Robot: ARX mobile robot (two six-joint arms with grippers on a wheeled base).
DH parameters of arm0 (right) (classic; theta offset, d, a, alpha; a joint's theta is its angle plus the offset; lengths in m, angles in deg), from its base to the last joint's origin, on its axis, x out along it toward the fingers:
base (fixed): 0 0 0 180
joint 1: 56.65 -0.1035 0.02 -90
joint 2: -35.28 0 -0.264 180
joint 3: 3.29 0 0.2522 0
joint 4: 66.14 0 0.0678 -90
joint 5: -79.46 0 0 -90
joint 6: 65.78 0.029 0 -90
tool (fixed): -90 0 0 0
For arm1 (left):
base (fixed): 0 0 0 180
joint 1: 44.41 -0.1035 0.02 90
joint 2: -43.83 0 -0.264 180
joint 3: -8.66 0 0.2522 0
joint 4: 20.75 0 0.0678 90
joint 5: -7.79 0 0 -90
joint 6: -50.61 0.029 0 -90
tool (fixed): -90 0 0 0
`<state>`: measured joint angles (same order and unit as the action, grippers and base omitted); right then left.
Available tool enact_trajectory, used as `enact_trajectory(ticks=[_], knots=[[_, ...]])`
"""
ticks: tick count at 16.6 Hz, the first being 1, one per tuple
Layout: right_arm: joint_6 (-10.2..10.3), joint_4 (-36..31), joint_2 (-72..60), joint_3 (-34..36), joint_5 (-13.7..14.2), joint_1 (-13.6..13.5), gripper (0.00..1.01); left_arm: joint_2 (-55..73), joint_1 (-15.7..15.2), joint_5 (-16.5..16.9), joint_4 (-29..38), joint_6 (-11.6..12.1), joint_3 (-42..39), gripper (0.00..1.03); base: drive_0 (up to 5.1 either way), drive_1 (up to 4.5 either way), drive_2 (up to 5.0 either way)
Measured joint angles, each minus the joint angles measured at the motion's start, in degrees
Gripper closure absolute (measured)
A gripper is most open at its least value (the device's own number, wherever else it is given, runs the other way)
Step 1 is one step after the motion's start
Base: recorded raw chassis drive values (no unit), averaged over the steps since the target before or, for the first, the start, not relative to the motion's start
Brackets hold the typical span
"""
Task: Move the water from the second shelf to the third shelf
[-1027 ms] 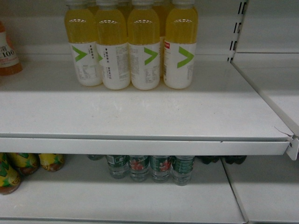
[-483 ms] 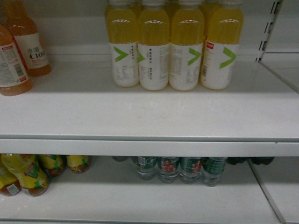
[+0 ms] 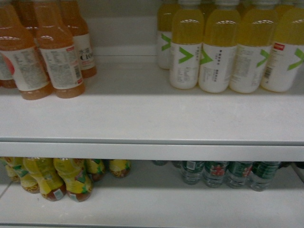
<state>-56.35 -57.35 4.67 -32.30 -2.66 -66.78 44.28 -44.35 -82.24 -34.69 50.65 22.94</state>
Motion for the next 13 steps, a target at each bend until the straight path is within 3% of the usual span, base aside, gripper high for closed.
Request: enact_trajectory(ticks=[13], knots=[[0.02,-0.13,-0.02,0.02,-0.22,0.00,0.61,0.00,0.00,0.02,-0.13,0.00,0.00,0.05,-5.1,2.40,2.4]])
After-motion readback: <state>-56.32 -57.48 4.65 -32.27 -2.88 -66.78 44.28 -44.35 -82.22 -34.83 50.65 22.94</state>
